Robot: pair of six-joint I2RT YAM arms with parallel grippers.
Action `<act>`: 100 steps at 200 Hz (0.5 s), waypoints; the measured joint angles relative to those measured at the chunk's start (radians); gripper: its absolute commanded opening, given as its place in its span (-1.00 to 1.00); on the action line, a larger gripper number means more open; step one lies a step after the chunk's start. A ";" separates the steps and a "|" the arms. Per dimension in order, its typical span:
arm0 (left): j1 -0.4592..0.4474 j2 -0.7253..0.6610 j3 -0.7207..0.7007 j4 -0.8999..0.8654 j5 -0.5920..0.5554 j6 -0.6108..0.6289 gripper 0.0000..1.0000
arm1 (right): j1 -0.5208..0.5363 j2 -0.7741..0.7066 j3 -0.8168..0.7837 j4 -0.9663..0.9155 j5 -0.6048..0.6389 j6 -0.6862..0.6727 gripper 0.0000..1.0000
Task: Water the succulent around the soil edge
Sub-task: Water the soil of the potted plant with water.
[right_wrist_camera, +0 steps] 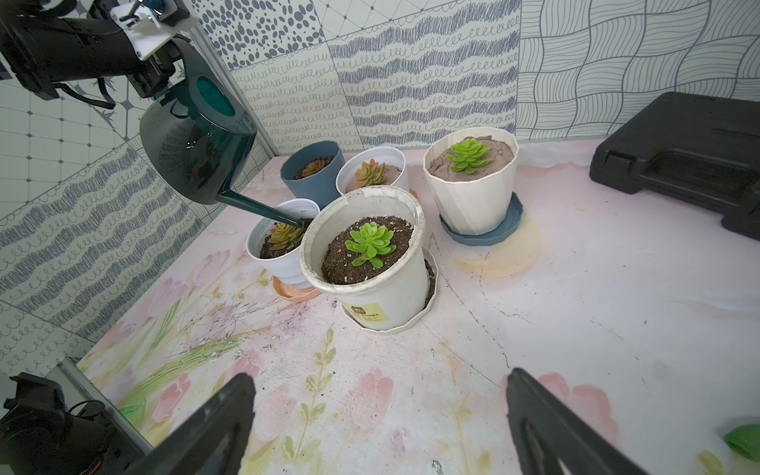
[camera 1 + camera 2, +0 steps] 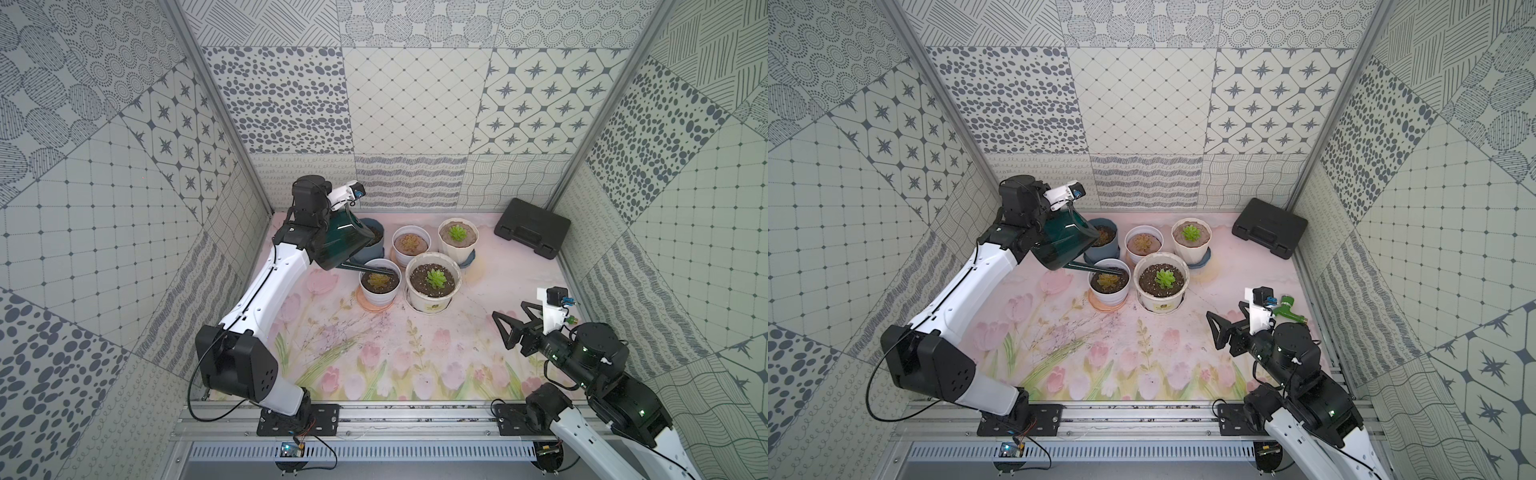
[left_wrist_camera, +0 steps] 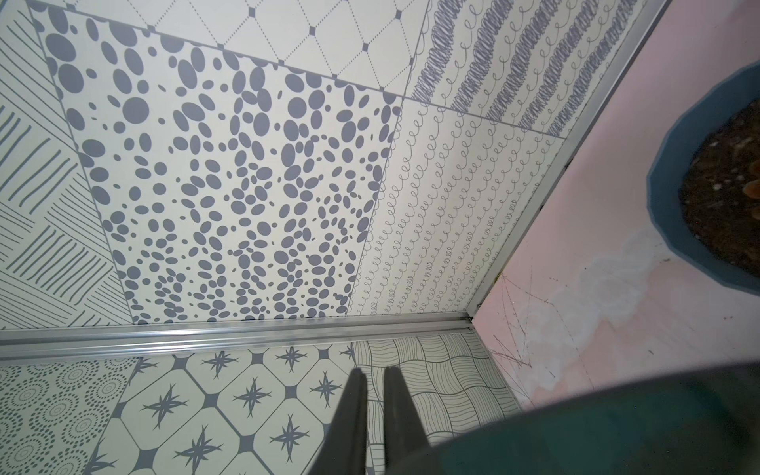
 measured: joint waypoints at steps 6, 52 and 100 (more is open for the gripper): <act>0.000 0.003 0.002 0.000 -0.003 0.000 -1.00 | 0.000 0.000 0.000 0.000 0.000 0.000 0.95; 0.000 0.026 0.028 0.000 -0.039 0.001 -1.00 | 0.000 0.000 0.000 0.000 0.000 0.000 0.95; 0.003 0.026 0.030 0.000 -0.062 0.009 -1.00 | 0.000 0.000 0.000 0.000 0.000 0.000 0.95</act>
